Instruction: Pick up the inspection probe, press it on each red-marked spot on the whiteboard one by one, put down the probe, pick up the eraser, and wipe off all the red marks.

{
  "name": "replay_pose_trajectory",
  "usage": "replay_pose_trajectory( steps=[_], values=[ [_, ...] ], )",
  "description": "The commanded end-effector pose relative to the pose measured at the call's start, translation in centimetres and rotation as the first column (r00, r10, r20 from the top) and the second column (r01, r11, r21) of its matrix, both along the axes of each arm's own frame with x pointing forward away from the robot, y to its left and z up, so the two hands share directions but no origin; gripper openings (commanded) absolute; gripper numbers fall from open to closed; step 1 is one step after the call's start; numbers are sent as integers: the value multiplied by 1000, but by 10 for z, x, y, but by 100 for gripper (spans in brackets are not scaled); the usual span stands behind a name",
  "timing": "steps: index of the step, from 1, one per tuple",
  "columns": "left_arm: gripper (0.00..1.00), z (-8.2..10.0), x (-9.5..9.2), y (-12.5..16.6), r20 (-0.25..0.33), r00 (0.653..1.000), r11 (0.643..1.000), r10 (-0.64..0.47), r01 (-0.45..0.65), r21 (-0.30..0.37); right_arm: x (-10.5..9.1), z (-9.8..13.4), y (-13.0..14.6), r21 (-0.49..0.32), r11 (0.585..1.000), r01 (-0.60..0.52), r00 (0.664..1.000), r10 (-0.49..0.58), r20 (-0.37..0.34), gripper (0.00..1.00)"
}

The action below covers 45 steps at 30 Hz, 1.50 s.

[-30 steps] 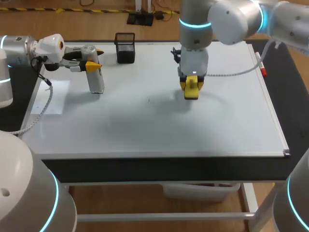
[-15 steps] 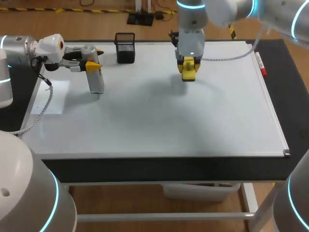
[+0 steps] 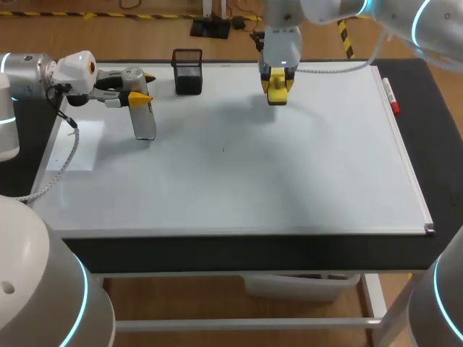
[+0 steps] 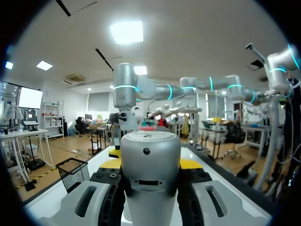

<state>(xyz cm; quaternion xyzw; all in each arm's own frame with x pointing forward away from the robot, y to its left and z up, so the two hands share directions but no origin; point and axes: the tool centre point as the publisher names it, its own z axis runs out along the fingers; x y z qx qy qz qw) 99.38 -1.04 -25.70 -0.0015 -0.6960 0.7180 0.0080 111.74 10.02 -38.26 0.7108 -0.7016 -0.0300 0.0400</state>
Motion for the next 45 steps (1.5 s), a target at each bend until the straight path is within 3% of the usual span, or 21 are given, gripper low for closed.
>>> replay_pose_trajectory(
  steps=[1,17,45],
  values=[
    [0,1,-1,0,2,1000,1000,2,-2,0,22,-5,4,-5,1000,-3,996,2,-93,0],
    [0,1,-1,0,2,1000,1000,2,-2,0,51,-16,14,-8,1000,9,994,-9,-110,0],
    [0,1,-1,0,2,1000,1000,2,-2,0,44,-18,-56,-74,996,57,997,-61,-53,0]
  ],
)
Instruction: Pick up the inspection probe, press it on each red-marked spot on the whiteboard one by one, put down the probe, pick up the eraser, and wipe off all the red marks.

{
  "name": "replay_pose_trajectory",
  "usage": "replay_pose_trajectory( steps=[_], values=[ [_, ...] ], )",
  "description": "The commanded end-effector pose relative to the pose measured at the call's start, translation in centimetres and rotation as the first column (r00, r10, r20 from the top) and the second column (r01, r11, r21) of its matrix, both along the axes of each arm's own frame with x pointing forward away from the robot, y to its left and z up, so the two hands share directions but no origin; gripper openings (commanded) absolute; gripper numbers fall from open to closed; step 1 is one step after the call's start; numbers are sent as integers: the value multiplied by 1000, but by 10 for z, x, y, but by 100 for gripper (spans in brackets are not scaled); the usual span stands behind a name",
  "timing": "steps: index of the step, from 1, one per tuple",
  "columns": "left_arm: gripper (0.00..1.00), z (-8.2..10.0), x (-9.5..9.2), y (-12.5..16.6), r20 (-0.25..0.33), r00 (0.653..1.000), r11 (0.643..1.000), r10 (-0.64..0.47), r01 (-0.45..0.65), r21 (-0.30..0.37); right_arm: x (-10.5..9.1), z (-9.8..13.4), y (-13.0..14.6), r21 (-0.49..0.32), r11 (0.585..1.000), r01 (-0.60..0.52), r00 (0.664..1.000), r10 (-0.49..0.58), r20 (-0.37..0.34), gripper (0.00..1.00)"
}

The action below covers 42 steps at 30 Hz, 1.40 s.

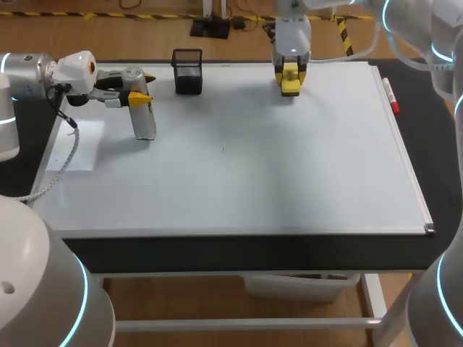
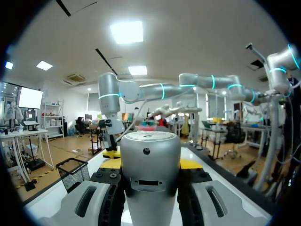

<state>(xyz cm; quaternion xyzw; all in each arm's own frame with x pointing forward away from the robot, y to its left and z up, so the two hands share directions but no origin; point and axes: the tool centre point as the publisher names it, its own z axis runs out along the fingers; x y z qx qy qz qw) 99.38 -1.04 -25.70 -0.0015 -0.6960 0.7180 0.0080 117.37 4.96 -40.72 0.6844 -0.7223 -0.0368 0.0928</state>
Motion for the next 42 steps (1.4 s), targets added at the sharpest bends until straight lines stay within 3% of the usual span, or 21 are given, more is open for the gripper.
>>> replay_pose_trajectory(
  steps=[1,16,42],
  values=[
    [0,1,-1,0,2,1000,1000,2,-2,0,-12,6,-8,-3,1000,-4,1000,4,28,0],
    [0,1,-1,0,2,1000,1000,2,-2,0,-17,-2,-30,3,999,32,998,-32,52,0],
    [0,1,-1,0,2,1000,1000,2,-2,0,-8,-11,-32,18,1000,10,999,-10,44,0]
  ],
)
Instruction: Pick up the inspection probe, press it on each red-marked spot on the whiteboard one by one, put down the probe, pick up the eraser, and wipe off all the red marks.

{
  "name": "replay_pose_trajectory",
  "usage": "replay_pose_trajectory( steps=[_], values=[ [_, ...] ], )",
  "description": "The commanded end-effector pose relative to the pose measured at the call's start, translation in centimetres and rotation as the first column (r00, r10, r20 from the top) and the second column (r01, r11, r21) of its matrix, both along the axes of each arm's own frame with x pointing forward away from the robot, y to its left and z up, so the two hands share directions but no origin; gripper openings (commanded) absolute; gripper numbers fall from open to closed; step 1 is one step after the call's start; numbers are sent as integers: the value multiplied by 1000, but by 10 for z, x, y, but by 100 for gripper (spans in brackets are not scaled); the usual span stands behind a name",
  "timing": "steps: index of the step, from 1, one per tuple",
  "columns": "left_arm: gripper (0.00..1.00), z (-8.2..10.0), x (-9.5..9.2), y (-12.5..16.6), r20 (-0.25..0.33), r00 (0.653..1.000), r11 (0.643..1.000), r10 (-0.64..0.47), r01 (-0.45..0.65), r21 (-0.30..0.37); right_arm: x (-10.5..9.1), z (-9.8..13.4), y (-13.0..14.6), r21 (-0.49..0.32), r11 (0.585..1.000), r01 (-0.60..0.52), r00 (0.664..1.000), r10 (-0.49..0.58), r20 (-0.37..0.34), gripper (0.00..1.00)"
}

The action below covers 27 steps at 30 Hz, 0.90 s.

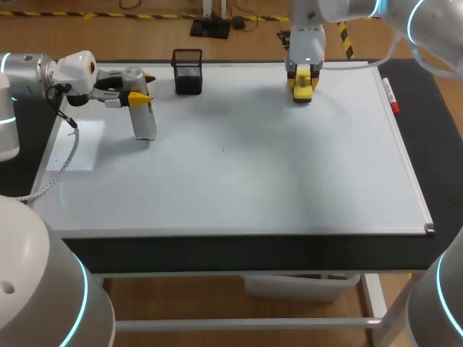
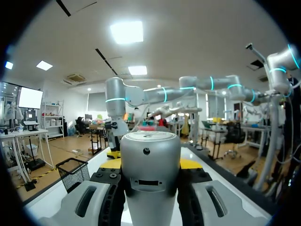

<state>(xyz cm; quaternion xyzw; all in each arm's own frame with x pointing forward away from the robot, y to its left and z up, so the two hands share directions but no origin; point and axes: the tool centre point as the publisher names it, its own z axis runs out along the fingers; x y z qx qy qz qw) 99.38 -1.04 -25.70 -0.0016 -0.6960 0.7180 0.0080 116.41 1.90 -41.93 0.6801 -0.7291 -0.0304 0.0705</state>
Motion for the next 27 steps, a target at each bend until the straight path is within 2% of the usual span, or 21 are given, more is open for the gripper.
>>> replay_pose_trajectory(
  steps=[1,15,27],
  values=[
    [0,1,-1,0,2,1000,1000,2,-2,0,2,1,-1,-5,1000,-9,1000,9,3,0],
    [0,1,-1,0,2,1000,1000,2,-2,0,11,-4,4,-6,999,-37,999,37,-1,0],
    [0,1,-1,0,2,1000,1000,2,-2,0,12,-6,5,13,999,-35,999,36,-14,0]
  ],
)
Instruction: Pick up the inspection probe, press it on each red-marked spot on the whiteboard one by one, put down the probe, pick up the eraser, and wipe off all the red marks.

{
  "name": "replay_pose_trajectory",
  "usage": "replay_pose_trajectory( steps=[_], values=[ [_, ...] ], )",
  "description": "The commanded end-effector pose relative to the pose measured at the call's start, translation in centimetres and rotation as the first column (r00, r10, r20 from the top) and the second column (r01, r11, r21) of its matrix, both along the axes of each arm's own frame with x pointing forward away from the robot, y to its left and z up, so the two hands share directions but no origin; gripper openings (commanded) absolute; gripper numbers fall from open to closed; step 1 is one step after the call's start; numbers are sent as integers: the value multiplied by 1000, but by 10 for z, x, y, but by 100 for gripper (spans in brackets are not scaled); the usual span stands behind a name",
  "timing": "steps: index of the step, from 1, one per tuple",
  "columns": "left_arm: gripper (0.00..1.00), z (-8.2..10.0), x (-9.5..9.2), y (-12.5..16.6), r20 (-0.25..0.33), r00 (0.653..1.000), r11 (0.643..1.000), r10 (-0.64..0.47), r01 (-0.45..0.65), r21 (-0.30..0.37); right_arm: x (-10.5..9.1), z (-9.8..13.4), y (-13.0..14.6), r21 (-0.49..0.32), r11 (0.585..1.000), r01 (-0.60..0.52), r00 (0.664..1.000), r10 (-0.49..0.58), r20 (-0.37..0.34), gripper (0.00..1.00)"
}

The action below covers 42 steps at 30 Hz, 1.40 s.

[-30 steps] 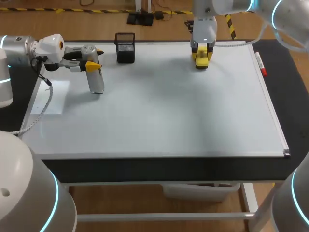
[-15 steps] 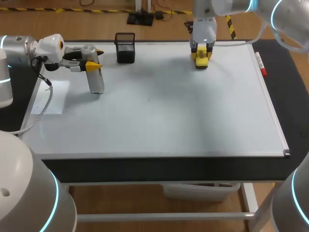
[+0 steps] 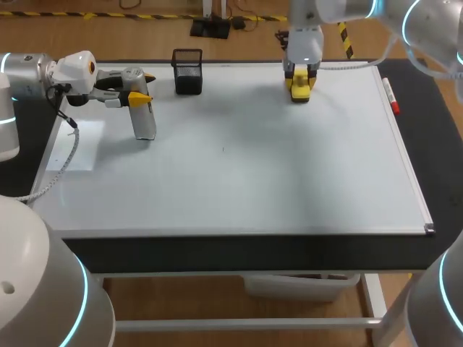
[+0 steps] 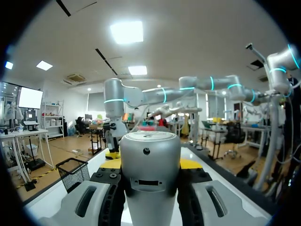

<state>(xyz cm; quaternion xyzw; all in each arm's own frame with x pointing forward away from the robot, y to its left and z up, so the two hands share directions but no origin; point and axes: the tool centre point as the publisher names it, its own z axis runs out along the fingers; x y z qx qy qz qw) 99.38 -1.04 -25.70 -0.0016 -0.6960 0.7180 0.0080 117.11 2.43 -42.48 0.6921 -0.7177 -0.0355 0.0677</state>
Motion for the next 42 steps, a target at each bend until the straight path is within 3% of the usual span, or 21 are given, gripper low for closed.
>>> replay_pose_trajectory(
  steps=[1,2,5,8,9,10,21,27,31,42],
  values=[
    [0,1,-1,0,2,1000,1000,2,-2,0,5,-1,-1,7,1000,-3,1000,3,-14,0],
    [0,1,-1,0,2,1000,1000,2,-2,0,5,-1,-1,10,1000,-1,1000,2,-16,0],
    [0,1,-1,0,2,1000,1000,2,-2,0,5,-1,-1,12,1000,-1,1000,1,-16,35],
    [0,1,-1,0,2,1000,1000,2,-2,0,5,-1,-1,16,1000,6,1000,-6,-17,38],
    [0,1,-1,0,2,1000,1000,2,-2,0,5,-1,-1,16,1000,7,1000,-7,-17,49],
    [0,1,-1,0,2,1000,1000,2,-2,0,4,0,-2,28,999,15,1000,-15,-14,100],
    [0,1,-1,0,2,1000,1000,2,-2,0,-3,22,-8,83,990,110,994,-111,8,100],
    [0,1,-1,0,2,1000,1000,2,-2,0,-8,31,-11,190,950,248,969,-244,-48,100],
    [0,1,-1,0,2,1000,1000,2,-2,0,-11,39,-13,217,928,304,953,-299,-55,100],
    [0,1,-1,0,2,1000,1000,2,-2,0,-27,69,-27,333,808,486,870,-482,-101,100]
  ],
)
